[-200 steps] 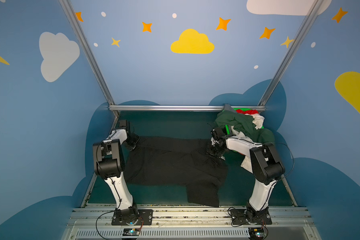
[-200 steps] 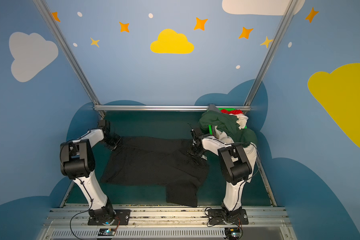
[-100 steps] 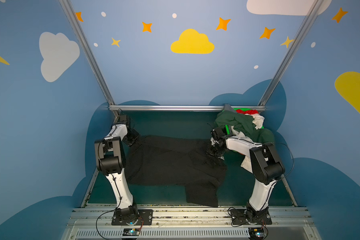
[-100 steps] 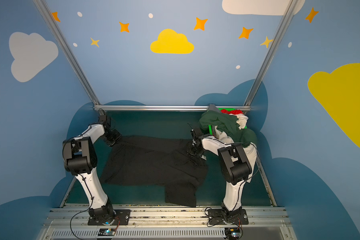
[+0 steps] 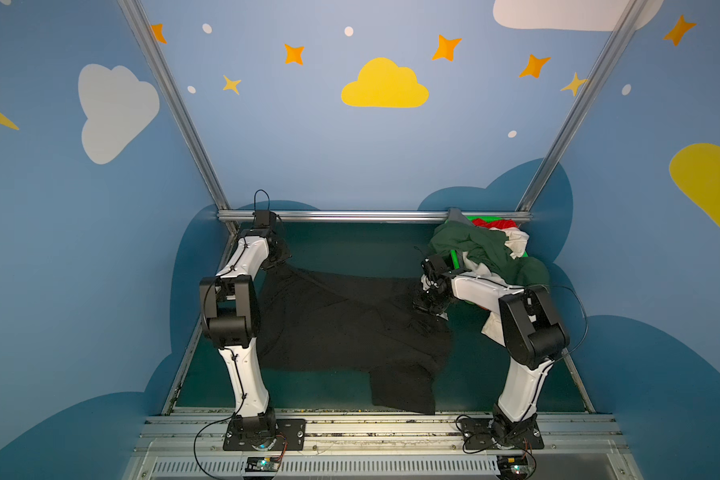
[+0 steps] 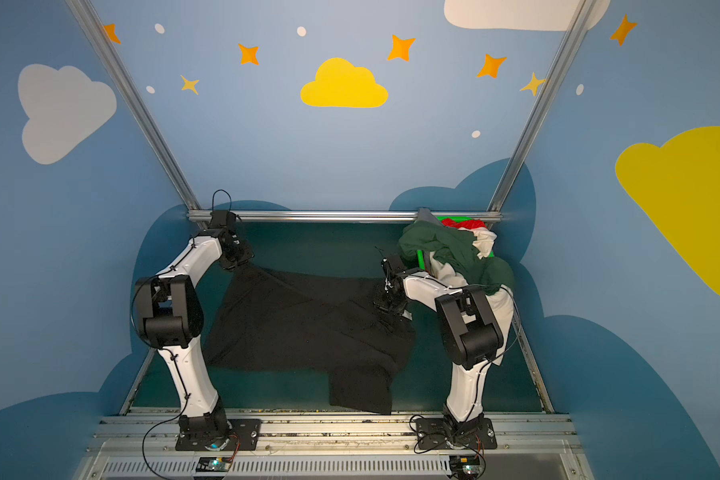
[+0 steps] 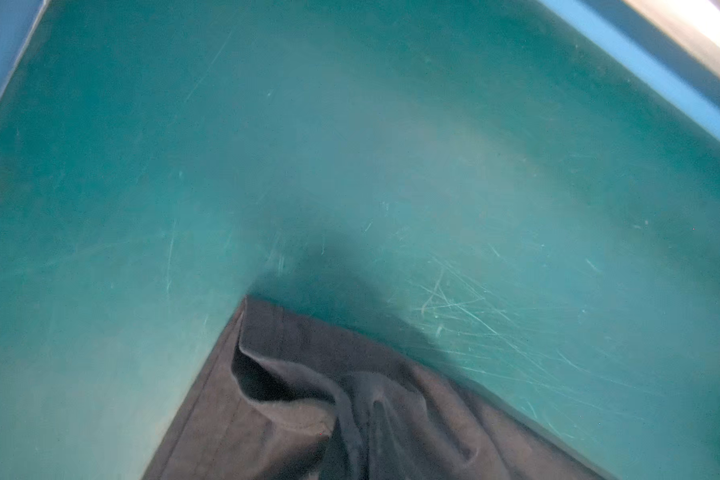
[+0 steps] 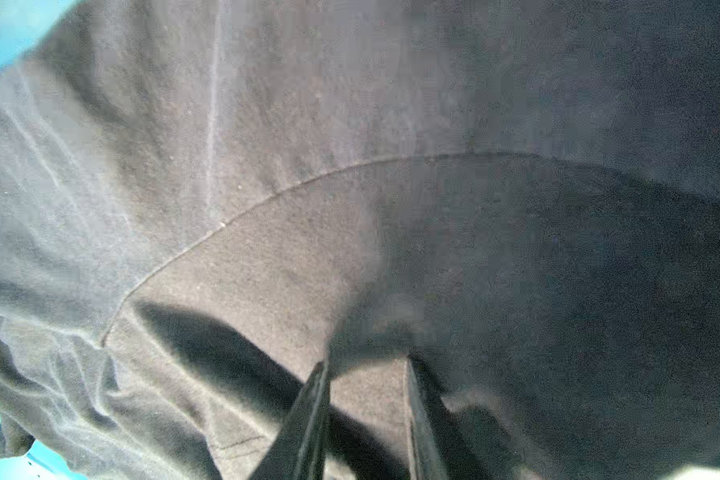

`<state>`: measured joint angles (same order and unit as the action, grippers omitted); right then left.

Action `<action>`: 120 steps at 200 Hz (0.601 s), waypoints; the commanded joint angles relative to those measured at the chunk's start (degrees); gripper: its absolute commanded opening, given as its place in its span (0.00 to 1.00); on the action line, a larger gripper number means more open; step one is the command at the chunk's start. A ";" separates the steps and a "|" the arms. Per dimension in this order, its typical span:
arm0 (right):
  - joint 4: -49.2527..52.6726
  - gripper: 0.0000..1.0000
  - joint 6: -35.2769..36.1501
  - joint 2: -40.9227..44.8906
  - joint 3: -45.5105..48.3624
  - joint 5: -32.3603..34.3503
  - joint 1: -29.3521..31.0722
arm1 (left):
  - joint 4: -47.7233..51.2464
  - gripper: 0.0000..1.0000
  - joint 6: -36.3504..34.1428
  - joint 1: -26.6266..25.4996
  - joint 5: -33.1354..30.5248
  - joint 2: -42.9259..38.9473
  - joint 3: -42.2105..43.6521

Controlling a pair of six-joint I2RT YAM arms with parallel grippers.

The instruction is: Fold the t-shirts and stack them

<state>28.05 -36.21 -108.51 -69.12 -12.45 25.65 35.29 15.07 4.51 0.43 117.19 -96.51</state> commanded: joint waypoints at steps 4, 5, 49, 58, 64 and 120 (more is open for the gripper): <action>1.30 0.31 0.25 -2.91 -0.09 -1.09 0.72 | -5.63 0.04 -4.96 0.57 -2.34 -2.68 3.40; 1.30 0.31 0.25 -2.88 -0.11 -1.09 0.72 | -5.83 0.04 -5.05 0.58 -2.31 -2.71 3.51; 1.02 0.31 0.30 -2.72 0.06 -1.26 0.79 | -19.81 0.04 -6.52 0.82 -4.98 -5.87 13.01; 1.02 0.31 0.35 -2.93 -0.13 -1.42 0.89 | -21.53 0.04 -6.78 1.27 -4.55 -5.06 12.45; 1.12 0.31 0.43 -3.11 -0.25 -1.52 0.89 | -21.37 0.04 -7.31 1.28 -4.19 -4.11 10.88; 0.99 0.30 0.04 -3.46 -0.64 -1.61 1.29 | -15.98 0.04 -10.86 0.66 1.20 3.54 -2.10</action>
<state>27.33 -36.05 -109.40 -69.91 -13.85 26.24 20.40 6.35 5.04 0.43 119.96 -97.34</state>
